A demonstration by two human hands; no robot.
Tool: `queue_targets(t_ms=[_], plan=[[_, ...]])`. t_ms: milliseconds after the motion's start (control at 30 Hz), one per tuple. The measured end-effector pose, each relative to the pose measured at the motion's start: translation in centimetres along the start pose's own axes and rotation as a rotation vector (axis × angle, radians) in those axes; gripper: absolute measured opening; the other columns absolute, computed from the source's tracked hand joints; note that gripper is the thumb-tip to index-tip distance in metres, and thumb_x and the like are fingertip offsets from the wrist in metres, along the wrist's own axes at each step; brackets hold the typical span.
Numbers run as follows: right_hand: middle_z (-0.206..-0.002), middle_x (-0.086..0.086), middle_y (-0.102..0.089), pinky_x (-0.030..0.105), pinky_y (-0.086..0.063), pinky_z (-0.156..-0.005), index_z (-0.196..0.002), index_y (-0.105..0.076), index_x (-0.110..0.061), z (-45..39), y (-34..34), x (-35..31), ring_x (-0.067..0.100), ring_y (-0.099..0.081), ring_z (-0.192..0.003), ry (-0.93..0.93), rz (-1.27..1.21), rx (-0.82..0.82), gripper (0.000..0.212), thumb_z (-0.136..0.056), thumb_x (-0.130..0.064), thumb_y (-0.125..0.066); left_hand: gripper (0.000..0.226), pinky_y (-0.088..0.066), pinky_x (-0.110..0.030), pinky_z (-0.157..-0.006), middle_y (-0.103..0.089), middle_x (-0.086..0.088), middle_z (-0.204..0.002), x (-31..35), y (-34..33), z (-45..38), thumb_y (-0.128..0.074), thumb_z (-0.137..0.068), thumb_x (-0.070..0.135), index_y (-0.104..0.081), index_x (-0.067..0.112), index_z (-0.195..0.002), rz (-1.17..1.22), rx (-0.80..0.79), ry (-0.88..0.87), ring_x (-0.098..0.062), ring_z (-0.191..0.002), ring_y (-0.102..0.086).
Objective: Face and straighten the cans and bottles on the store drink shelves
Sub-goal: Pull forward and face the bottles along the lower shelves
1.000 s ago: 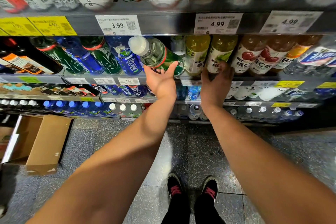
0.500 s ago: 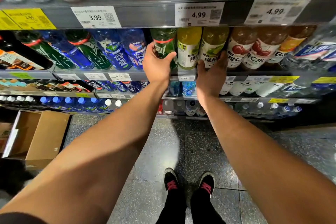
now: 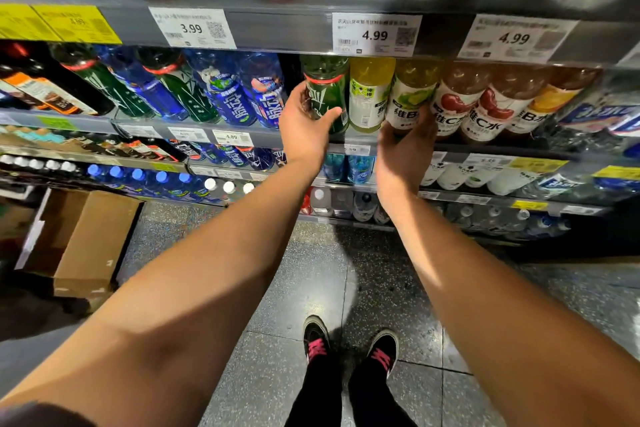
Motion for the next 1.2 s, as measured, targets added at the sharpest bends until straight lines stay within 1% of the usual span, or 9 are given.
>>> queue_targets(t_ms=[133, 267, 433, 567, 633, 800, 933, 1033, 1200], plan=[[-0.14, 0.019, -0.049, 0.048, -0.049, -0.099, -0.14, -0.044, -0.003, 2.0, 0.0, -1.2, 0.034, -0.052, -0.126, -0.01, -0.056, -0.064, 0.059, -0.091, -0.032, -0.057, 0.057, -0.05, -0.026, -0.098, -0.07, -0.003, -0.114, -0.8, 2.5, 1.7, -0.086, -0.076, 0.019, -0.062, 0.011, -0.126, -0.024, 0.088, 0.036, -0.013, -0.101, -0.064], [-0.135, 0.012, -0.053, 0.043, -0.047, -0.101, -0.135, -0.047, -0.011, 4.1, -0.9, -3.3, 0.029, -0.053, -0.122, 0.002, -0.123, -0.149, 0.055, -0.087, -0.038, -0.058, 0.051, -0.05, -0.026, -0.093, -0.069, -0.003, -0.112, -1.4, 6.5, 2.3, -0.084, -0.078, 0.022, -0.062, 0.012, -0.122, -0.067, 0.157, 0.042, -0.013, -0.097, -0.062], [-0.133, 0.011, -0.057, 0.035, -0.045, -0.101, -0.135, -0.05, -0.011, 6.6, -2.6, -6.3, 0.027, -0.056, -0.121, -0.009, -0.186, -0.214, 0.054, -0.088, -0.028, -0.068, 0.046, -0.05, -0.014, -0.083, -0.066, -0.001, -0.103, -2.9, 11.1, 1.7, -0.083, -0.079, 0.018, -0.062, 0.01, -0.119, -0.033, 0.201, 0.064, 0.008, -0.08, -0.059], [-0.128, 0.001, -0.058, 0.016, -0.035, -0.086, -0.132, -0.053, -0.014, 8.1, -4.6, -8.3, 0.013, -0.054, -0.11, 0.018, -0.137, -0.288, 0.045, -0.091, -0.028, -0.066, 0.048, -0.051, -0.03, -0.089, -0.064, 0.002, -0.098, -4.4, 14.2, 0.0, -0.084, -0.078, 0.024, -0.061, 0.011, -0.118, -0.03, 0.242, 0.095, -0.012, -0.087, -0.059], [-0.129, 0.001, -0.058, 0.018, -0.038, -0.086, -0.132, -0.054, -0.016, 8.8, -5.9, -9.2, 0.012, -0.056, -0.109, 0.019, -0.137, -0.322, 0.044, -0.091, -0.028, -0.066, 0.048, -0.052, -0.031, -0.089, -0.064, 0.001, -0.098, -5.2, 15.4, -1.3, -0.084, -0.078, 0.023, -0.06, 0.011, -0.119, -0.006, 0.231, 0.115, -0.013, -0.087, -0.059], [-0.124, 0.005, -0.062, 0.041, -0.052, -0.093, -0.13, -0.056, -0.012, 10.2, -10.5, -12.1, 0.017, -0.061, -0.107, -0.002, -0.157, -0.336, 0.045, -0.09, -0.028, -0.07, 0.054, -0.051, -0.031, -0.09, -0.063, -0.001, -0.104, -7.2, 18.0, -4.8, -0.083, -0.079, 0.023, -0.056, 0.01, -0.125, 0.047, 0.18, 0.12, -0.013, -0.091, -0.059], [-0.126, 0.005, -0.065, 0.031, -0.05, -0.097, -0.13, -0.058, -0.011, 11.5, -14.5, -14.6, 0.018, -0.061, -0.114, -0.026, -0.155, -0.335, 0.047, -0.088, -0.027, -0.072, 0.063, -0.046, -0.025, -0.097, -0.06, 0.0, -0.116, -8.2, 19.3, -7.9, -0.084, -0.078, 0.018, -0.052, 0.011, -0.131, 0.104, 0.124, 0.135, -0.011, -0.1, -0.057], [-0.13, 0.006, -0.063, 0.039, -0.05, -0.1, -0.136, -0.051, -0.012, 12.0, -17.2, -15.8, 0.021, -0.06, -0.119, -0.019, -0.123, -0.311, 0.058, -0.086, -0.033, -0.073, 0.068, -0.047, -0.028, -0.098, -0.057, -0.003, -0.113, -8.9, 19.8, -9.9, -0.084, -0.076, 0.009, -0.048, 0.006, -0.133, 0.18, 0.099, 0.112, -0.011, -0.097, -0.054], [-0.133, 0.018, -0.059, 0.021, -0.041, -0.093, -0.142, -0.043, -0.001, 12.4, -18.9, -16.9, 0.03, -0.056, -0.122, 0.015, -0.089, -0.202, 0.067, -0.088, -0.025, -0.073, 0.064, -0.05, -0.036, -0.097, -0.061, 0.001, -0.105, -10.0, 19.9, -11.4, -0.083, -0.075, 0.005, -0.048, 0.007, -0.129, 0.212, 0.047, 0.088, 0.003, -0.089, -0.058]])
Point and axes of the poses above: each hand's wrist, its own z-axis away from the middle knuckle, its own y-axis out of the back of the hand, x = y × z, the point moved 8 cm from there along -z, towards the middle knuckle
